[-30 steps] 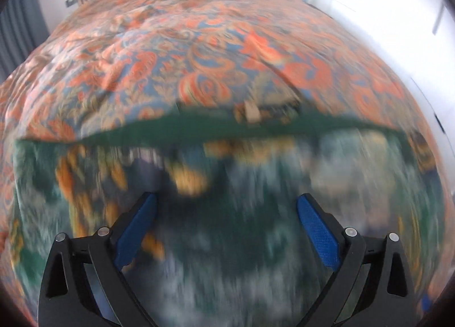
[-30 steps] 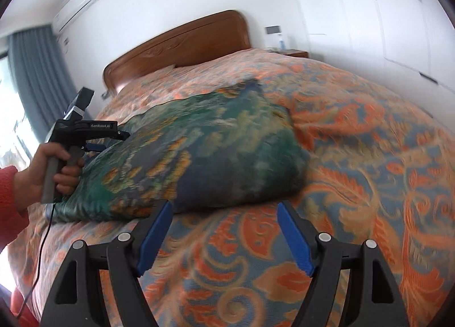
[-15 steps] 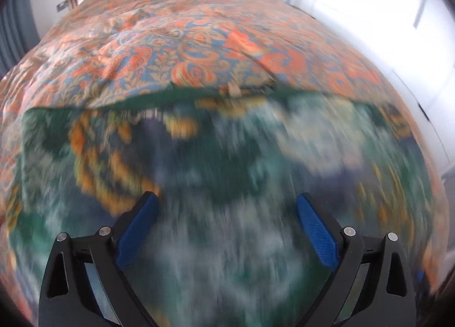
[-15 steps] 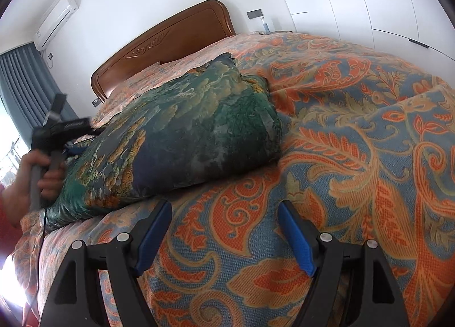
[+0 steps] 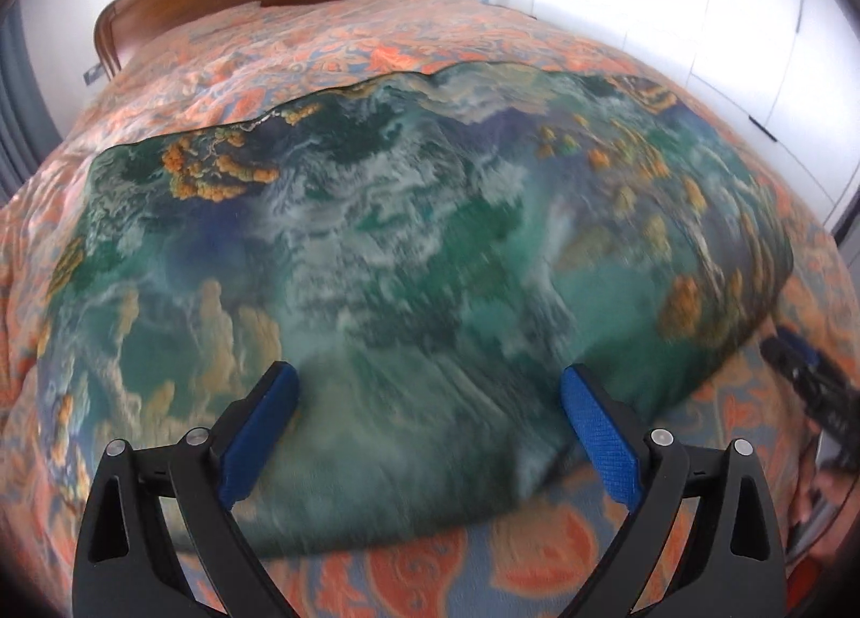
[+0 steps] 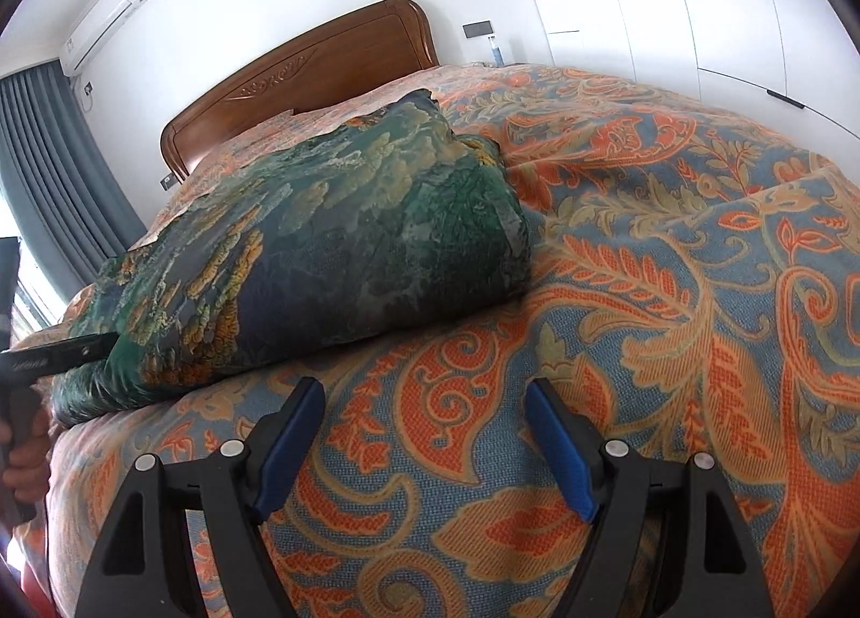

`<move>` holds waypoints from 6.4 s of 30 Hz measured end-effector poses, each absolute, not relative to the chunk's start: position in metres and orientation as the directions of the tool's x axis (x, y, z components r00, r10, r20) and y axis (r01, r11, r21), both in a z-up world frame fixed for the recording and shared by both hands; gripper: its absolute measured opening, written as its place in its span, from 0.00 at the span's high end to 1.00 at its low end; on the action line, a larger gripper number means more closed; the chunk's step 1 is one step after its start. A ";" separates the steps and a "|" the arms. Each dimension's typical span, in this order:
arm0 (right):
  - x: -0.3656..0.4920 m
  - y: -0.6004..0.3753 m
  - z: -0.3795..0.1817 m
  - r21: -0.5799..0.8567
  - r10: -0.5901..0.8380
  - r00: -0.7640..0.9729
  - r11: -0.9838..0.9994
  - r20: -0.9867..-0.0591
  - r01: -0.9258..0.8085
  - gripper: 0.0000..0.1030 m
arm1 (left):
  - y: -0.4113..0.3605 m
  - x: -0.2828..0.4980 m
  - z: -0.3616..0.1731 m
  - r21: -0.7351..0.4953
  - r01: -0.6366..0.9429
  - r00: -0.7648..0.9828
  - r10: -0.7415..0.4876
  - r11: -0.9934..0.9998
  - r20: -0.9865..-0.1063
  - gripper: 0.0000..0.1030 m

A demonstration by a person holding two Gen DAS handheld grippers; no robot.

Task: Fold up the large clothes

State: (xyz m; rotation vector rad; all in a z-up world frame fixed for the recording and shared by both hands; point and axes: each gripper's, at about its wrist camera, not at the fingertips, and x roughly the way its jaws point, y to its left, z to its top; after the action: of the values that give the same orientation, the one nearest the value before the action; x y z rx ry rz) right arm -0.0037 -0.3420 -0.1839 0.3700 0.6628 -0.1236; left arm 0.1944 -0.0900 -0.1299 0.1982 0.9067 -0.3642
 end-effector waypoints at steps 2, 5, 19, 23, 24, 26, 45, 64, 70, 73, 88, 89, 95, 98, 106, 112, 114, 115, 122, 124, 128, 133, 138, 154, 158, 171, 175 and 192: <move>-0.001 -0.342 -0.187 0.288 -0.002 0.780 0.929 -0.626 0.234 0.23 | -0.088 0.187 -0.133 0.024 0.394 0.563 -0.221 0.919 -0.796 0.05; 0.003 -0.341 -0.189 0.281 -0.010 0.778 0.929 -0.628 0.239 0.23 | -0.085 0.172 -0.138 0.056 0.397 0.572 -0.200 0.916 -0.796 0.04; 0.011 -0.347 -0.200 0.306 0.007 0.775 0.921 -0.632 0.242 0.22 | -0.071 0.137 -0.157 0.031 0.338 0.550 -0.171 0.941 -0.817 0.05; 0.012 -0.345 -0.202 0.302 0.005 0.771 0.921 -0.637 0.244 0.22 | -0.072 0.137 -0.156 0.045 0.336 0.557 -0.159 0.941 -0.815 0.05; 0.013 -0.345 -0.202 0.301 0.004 0.770 0.922 -0.638 0.245 0.22 | -0.072 0.137 -0.157 0.049 0.337 0.558 -0.158 0.940 -0.815 0.05; 0.014 -0.345 -0.202 0.300 0.003 0.769 0.922 -0.640 0.246 0.22 | -0.072 0.135 -0.157 0.053 0.338 0.559 -0.155 0.940 -0.814 0.05; 0.019 -0.400 -0.179 0.730 0.223 0.840 0.632 -0.494 0.262 0.22 | -0.152 0.128 -0.127 0.060 0.609 0.547 -0.364 0.791 -0.754 0.05; 0.066 -0.377 -0.129 0.593 0.126 0.854 0.769 -0.504 0.237 0.66 | -0.093 0.150 -0.031 -0.152 0.599 0.463 -0.494 0.786 -0.736 0.08; 0.046 -0.289 -0.061 0.250 0.031 0.908 0.965 -0.418 0.082 0.66 | -0.111 0.176 0.057 -0.255 0.658 0.392 -0.611 0.709 -0.688 0.07; 0.044 -0.243 -0.041 0.074 0.011 0.926 0.997 -0.378 0.018 0.66 | -0.132 0.187 0.070 -0.278 0.675 0.330 -0.617 0.683 -0.714 0.07; 0.027 -0.085 -0.055 -0.511 -0.066 0.952 0.853 -0.300 -0.102 0.66 | -0.127 0.205 0.024 0.004 0.534 0.431 -0.268 0.846 -0.862 0.68; 0.028 -0.084 -0.057 -0.512 -0.069 0.950 0.853 -0.305 -0.102 0.66 | -0.123 0.207 0.022 -0.033 0.536 0.411 -0.295 0.843 -0.863 0.71; 0.012 -0.099 -0.048 -0.320 0.065 0.928 0.928 -0.366 -0.191 0.33 | -0.078 0.215 0.044 -0.089 0.526 0.423 -0.350 0.846 -0.836 0.74; -0.017 -0.122 -0.036 -0.104 0.232 0.902 0.952 -0.365 -0.287 0.32 | -0.032 0.230 0.051 -0.122 0.468 0.437 -0.350 0.875 -0.829 0.74; -0.026 -0.153 -0.078 0.088 0.290 0.833 0.955 -0.471 -0.282 0.34 | 0.064 0.247 0.000 -0.087 0.317 0.461 -0.233 0.944 -0.856 0.72; 0.007 -0.155 -0.088 0.162 0.298 0.800 0.955 -0.520 -0.250 0.62 | 0.111 0.259 -0.050 -0.137 0.197 0.430 -0.211 0.971 -0.878 0.69; 0.024 -0.153 -0.074 0.164 0.302 0.796 0.953 -0.524 -0.253 0.65 | 0.118 0.265 -0.054 -0.166 0.181 0.435 -0.230 0.969 -0.870 0.67; 0.037 -0.149 -0.063 0.163 0.315 0.792 0.949 -0.523 -0.270 0.65 | 0.120 0.268 -0.056 -0.165 0.180 0.440 -0.229 0.970 -0.868 0.65; 0.128 -0.092 -0.034 0.134 0.380 0.732 0.918 -0.565 -0.373 0.65 | 0.142 0.275 -0.085 -0.224 0.141 0.424 -0.264 0.964 -0.866 0.59; 0.155 -0.076 -0.053 0.119 0.368 0.712 0.919 -0.597 -0.375 0.65 | 0.151 0.274 -0.098 -0.252 0.120 0.421 -0.279 0.960 -0.863 0.58; 0.191 -0.057 -0.120 0.111 0.334 0.597 0.919 -0.730 -0.378 0.64 | 0.169 0.272 -0.130 -0.349 0.084 0.393 -0.353 0.933 -0.849 0.52; 0.180 -0.044 -0.151 -0.012 0.226 0.640 0.939 -0.734 -0.344 0.64 | 0.171 0.270 -0.143 -0.379 0.071 0.413 -0.373 0.923 -0.831 0.50; 0.188 -0.045 -0.152 -0.002 0.224 0.611 0.938 -0.759 -0.347 0.64 | 0.166 0.266 -0.145 -0.359 0.084 0.428 -0.359 0.930 -0.830 0.49; 0.313 -0.011 -0.079 0.110 0.244 0.539 0.957 -0.806 -0.268 0.63 | 0.182 0.257 -0.155 -0.426 0.068 0.424 -0.412 0.902 -0.806 0.48; 0.340 0.010 -0.138 -0.008 0.125 0.527 0.970 -0.841 -0.244 0.63 | 0.188 0.260 -0.162 -0.434 0.054 0.406 -0.417 0.899 -0.813 0.48; 0.228 0.000 -0.083 0.073 0.291 0.614 0.932 -0.734 -0.354 0.64 | 0.183 0.259 -0.156 -0.441 0.046 0.410 -0.419 0.897 -0.810 0.47; 0.159 0.003 -0.099 0.141 0.377 0.590 0.903 -0.713 -0.407 0.64 | 0.182 0.259 -0.156 -0.435 0.047 0.411 -0.414 0.899 -0.812 0.46; 0.160 0.001 -0.167 0.131 0.329 0.602 0.928 -0.727 -0.349 0.67 | 0.241 0.222 -0.115 -0.436 0.065 0.566 -0.393 0.897 -0.725 0.02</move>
State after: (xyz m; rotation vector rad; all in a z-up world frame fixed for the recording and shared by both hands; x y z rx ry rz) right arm 0.1601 0.0006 -0.1670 -0.0258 0.8372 0.3930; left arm 0.2219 0.2407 -0.1146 -0.3845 0.9358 -0.2776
